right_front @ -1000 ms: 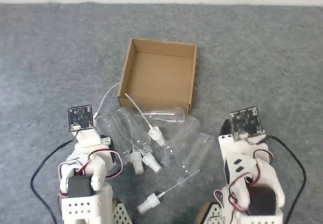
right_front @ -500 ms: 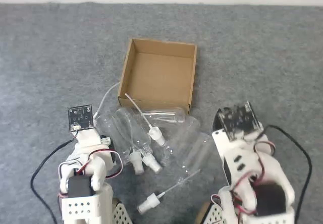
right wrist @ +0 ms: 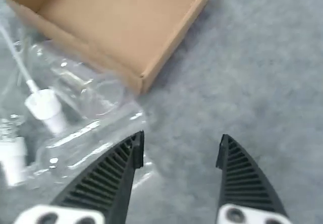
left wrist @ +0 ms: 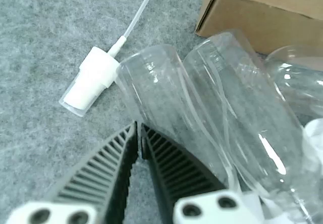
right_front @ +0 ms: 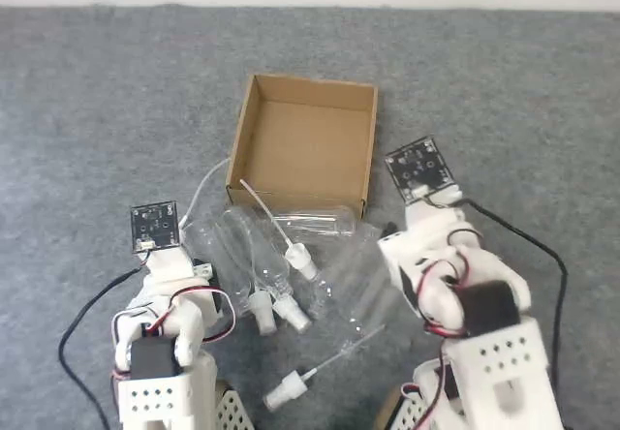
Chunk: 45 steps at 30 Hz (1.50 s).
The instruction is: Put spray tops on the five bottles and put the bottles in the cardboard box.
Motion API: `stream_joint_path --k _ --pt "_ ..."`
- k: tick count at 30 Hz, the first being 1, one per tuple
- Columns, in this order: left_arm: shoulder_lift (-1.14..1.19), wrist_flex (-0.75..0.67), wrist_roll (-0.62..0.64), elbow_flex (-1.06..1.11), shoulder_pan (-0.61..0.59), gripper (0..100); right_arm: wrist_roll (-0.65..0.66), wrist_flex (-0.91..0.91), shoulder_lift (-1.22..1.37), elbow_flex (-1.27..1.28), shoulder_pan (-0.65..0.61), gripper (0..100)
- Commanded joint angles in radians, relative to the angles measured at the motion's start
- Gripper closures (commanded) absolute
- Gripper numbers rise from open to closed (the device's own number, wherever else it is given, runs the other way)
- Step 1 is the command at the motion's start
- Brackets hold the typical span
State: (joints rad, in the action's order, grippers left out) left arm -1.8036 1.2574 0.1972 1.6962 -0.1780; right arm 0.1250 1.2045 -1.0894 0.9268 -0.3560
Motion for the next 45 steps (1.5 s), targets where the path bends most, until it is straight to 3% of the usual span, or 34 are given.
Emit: stream_joint_path --k 1,16,36,45 --pt "-0.018 0.005 0.002 -0.012 -0.002 99 -0.112 -0.007 0.082 -0.055 -0.059 78.3" --pt "-0.018 0.005 0.002 -0.012 -0.002 99 -0.446 -0.012 0.403 -0.046 -0.091 78.2" --pt "-0.018 0.005 0.002 -0.012 -0.002 99 -0.543 -0.053 0.713 -0.046 -0.096 78.3" --pt "-0.018 0.005 0.002 -0.012 -0.002 99 -0.540 -0.054 0.720 -0.052 0.114 78.5"
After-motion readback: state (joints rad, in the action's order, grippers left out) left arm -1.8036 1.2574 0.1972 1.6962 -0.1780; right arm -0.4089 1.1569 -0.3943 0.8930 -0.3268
